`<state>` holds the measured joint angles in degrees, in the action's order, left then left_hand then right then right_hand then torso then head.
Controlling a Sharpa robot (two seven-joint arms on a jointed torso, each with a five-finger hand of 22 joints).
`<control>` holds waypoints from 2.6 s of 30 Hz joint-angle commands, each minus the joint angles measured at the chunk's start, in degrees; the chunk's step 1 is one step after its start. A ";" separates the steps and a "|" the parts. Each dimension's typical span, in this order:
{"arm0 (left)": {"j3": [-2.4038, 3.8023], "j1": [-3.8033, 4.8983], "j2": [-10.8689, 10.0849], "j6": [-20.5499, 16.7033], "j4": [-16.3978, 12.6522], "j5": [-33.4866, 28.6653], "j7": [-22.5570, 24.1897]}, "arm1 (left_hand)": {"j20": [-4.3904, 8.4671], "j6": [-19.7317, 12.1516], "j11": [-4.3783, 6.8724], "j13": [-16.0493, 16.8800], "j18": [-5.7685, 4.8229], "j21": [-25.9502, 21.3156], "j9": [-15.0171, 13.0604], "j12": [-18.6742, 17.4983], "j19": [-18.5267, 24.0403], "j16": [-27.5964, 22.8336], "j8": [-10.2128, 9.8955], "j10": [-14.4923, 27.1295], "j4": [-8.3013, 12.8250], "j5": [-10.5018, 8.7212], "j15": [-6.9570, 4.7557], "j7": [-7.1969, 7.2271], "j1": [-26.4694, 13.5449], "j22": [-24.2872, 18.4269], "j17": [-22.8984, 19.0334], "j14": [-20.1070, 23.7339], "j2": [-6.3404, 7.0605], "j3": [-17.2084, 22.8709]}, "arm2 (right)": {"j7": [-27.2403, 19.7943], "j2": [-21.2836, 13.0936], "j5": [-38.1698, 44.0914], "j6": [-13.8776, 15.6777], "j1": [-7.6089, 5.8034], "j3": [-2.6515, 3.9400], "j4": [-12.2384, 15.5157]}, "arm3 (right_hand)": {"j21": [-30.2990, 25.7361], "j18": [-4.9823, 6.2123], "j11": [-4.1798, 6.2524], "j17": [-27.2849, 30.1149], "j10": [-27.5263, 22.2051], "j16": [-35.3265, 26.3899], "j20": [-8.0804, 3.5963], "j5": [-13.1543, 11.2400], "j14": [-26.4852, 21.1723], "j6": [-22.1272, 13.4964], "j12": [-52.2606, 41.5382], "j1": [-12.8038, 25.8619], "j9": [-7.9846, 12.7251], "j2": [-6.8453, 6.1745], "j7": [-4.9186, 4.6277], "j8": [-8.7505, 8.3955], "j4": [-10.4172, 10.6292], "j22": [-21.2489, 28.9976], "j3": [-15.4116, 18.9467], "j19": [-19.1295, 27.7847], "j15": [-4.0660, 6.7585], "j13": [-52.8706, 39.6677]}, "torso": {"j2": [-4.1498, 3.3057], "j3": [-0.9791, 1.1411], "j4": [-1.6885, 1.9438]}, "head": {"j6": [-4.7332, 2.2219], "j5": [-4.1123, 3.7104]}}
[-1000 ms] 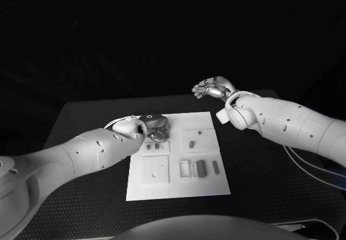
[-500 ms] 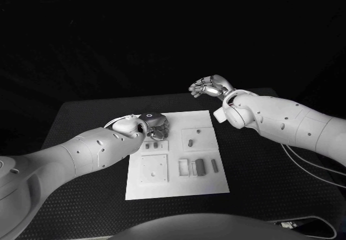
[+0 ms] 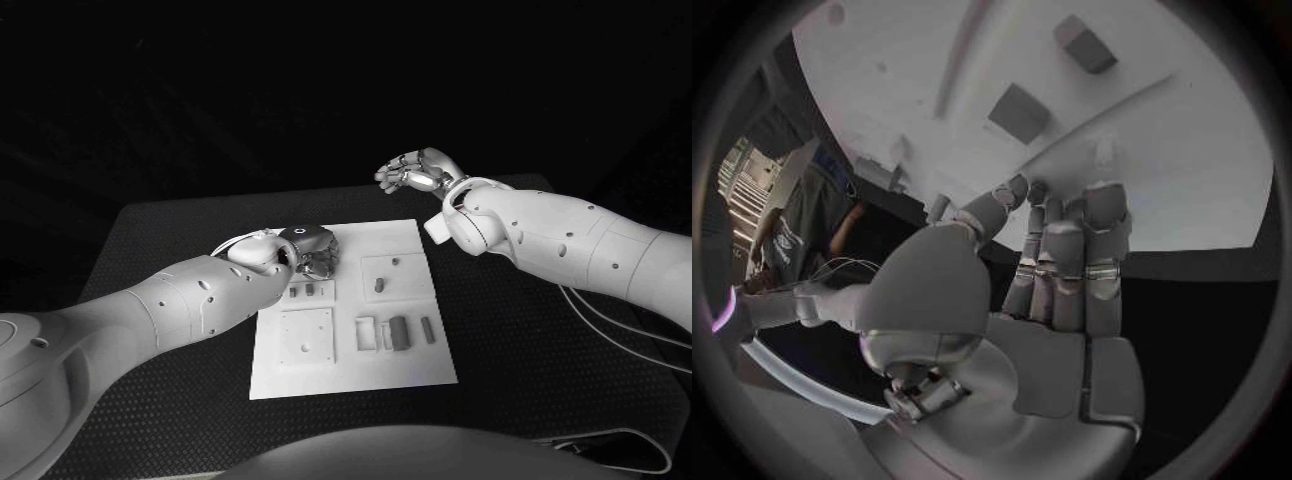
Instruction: Assemble the parts on the task board
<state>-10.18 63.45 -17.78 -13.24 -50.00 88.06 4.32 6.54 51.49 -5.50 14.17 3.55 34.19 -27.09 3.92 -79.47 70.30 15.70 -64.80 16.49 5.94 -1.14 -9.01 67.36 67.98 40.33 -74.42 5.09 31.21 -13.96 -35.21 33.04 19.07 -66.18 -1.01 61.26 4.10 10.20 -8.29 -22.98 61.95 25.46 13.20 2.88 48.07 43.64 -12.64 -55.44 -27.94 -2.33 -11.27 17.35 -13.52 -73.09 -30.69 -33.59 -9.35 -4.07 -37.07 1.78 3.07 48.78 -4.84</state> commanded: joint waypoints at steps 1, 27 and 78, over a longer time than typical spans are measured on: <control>0.04 -0.16 0.25 0.18 0.39 -0.51 -0.67 | 0.12 0.30 -0.05 -0.06 8.25 -0.40 -0.04 0.04 -0.25 0.13 0.19 -0.43 -0.07 0.30 0.10 -0.04 0.00 0.07 -0.09 -0.05 -0.61 0.25 | -0.36 0.08 0.37 -0.11 -0.05 0.04 0.07 | -0.28 0.93 -0.32 -0.07 -0.18 -0.22 0.10 -0.10 -0.07 -0.51 0.32 0.33 0.08 0.21 -1.05 -0.29 -0.20 0.04 -0.08 0.21 -0.25 0.04 | 0.03 0.00 0.02 | 0.02 -0.05; 0.02 -0.29 1.40 2.84 1.07 -0.46 -1.56 | 0.39 1.72 0.48 0.24 8.07 -0.52 -0.09 0.56 -0.28 0.58 0.87 -1.91 0.01 0.10 -0.41 0.18 -0.29 0.44 -0.65 0.09 -1.27 0.46 | -0.33 0.28 0.37 -0.08 -0.12 0.04 -0.03 | -0.27 0.94 -0.32 -0.09 -0.15 -0.24 0.11 -0.10 -0.04 -0.49 0.36 0.38 0.10 0.22 -1.05 -0.30 -0.15 0.03 -0.09 0.20 -0.24 0.03 | 0.01 -0.06 0.08 | 0.26 -0.25; -1.38 -0.94 1.31 4.20 1.52 -0.14 -0.17 | 0.61 2.22 0.70 0.36 7.83 -0.70 0.03 0.61 -0.22 0.79 1.04 -2.64 0.02 -0.18 -0.62 0.31 -0.50 0.71 -1.18 0.20 -1.76 0.44 | -0.27 0.29 0.37 -0.25 -0.12 0.04 0.06 | -0.27 0.97 -0.31 -0.13 -0.10 -0.28 0.12 -0.10 -0.01 -0.46 0.42 0.37 0.14 0.21 -1.05 -0.31 -0.14 0.02 -0.12 0.20 -0.23 0.02 | -0.05 -0.01 0.11 | 1.07 -0.82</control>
<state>-10.93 63.63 -16.51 -12.96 -48.26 87.73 3.61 6.73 53.33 -4.70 14.61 3.90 33.77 -27.06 4.88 -79.65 70.77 16.42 -67.08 16.64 5.93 -1.34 -8.58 66.78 68.61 39.21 -74.23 3.85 31.35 -13.91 -34.98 33.04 19.08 -66.27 -1.01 61.28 4.10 10.20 -8.29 -23.06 61.94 25.46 13.20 2.88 48.07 43.64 -12.42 -55.44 -27.86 -2.33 -11.27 17.35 -13.52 -73.08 -30.69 -33.60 -9.35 -4.07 -37.17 1.75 3.12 49.80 -5.64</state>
